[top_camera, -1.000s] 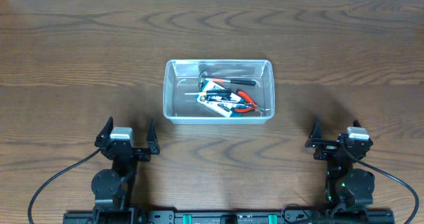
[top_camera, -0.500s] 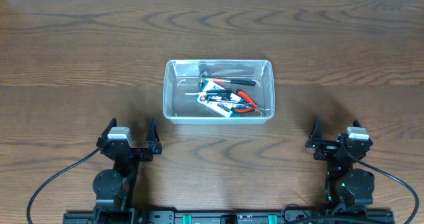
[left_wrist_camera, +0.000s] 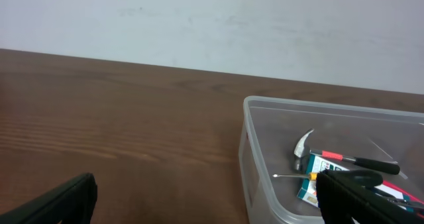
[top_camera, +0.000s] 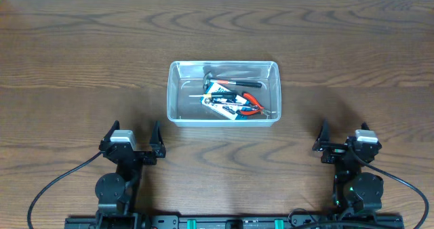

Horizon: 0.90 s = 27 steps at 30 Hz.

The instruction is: Pack container

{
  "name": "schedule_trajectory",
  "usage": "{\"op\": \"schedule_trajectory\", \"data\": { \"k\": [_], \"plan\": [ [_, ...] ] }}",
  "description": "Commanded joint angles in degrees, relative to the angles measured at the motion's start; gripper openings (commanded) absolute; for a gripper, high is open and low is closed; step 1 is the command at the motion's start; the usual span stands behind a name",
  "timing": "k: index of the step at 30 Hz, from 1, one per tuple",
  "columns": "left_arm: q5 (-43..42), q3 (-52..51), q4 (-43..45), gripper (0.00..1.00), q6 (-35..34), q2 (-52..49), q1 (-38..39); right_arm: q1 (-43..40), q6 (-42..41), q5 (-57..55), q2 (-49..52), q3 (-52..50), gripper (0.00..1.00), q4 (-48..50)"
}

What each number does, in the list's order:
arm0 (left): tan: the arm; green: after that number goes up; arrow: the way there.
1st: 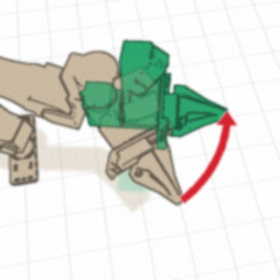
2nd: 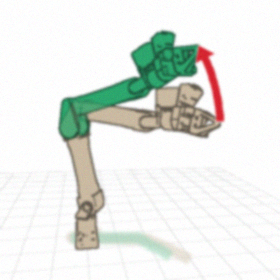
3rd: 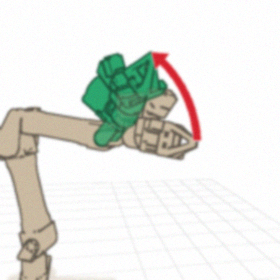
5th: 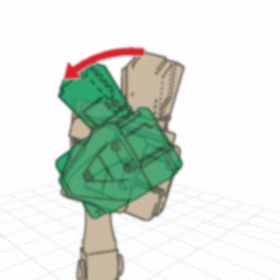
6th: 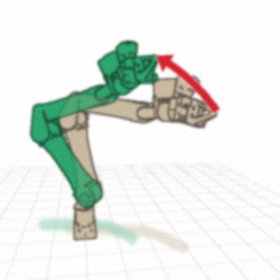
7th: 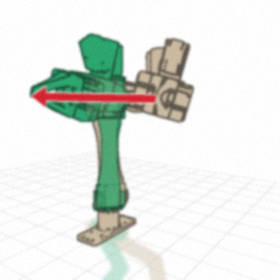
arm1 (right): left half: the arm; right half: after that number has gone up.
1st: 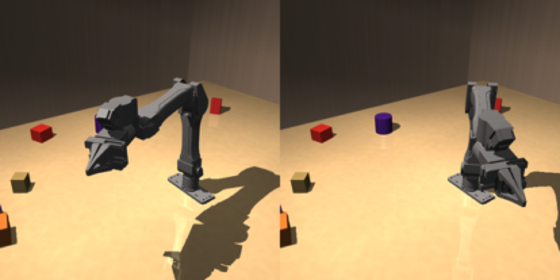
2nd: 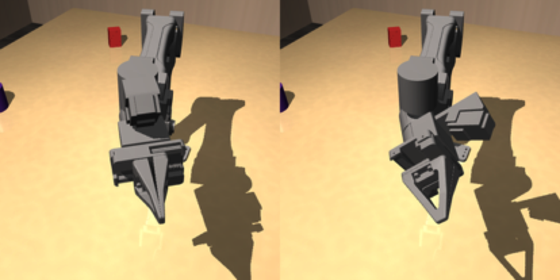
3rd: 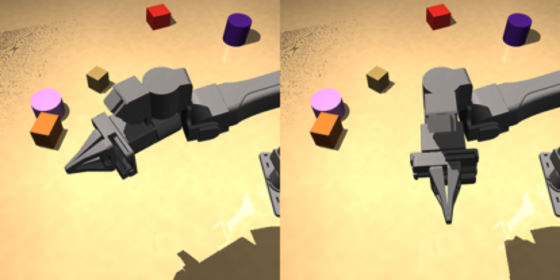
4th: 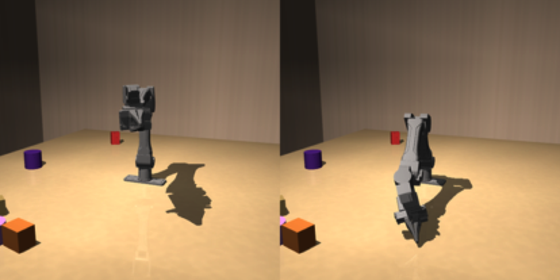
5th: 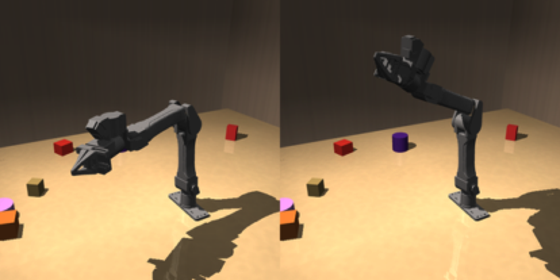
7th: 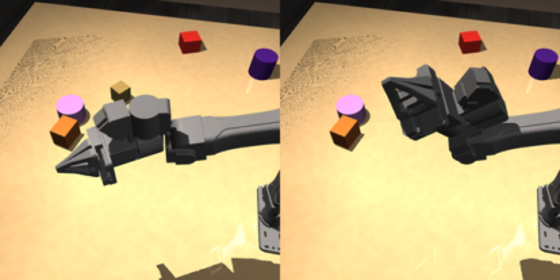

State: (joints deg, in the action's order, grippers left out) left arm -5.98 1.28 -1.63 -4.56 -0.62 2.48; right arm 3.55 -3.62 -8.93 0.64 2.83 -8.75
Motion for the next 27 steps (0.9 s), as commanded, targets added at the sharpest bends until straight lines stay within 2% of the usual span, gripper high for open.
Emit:
{"op": "schedule_trajectory", "data": {
  "k": [1, 27],
  "plan": [
    [-0.2, -1.0, -1.9, 0.98, -0.7, 0.4, 0.2, -0.4, 0.7, 0.2, -0.4, -0.2, 0.99, 0.0],
    [-0.2, -1.0, -1.9, 0.98, -0.7, 0.4, 0.2, -0.4, 0.7, 0.2, -0.4, -0.2, 0.99, 0.0]
  ]
}}
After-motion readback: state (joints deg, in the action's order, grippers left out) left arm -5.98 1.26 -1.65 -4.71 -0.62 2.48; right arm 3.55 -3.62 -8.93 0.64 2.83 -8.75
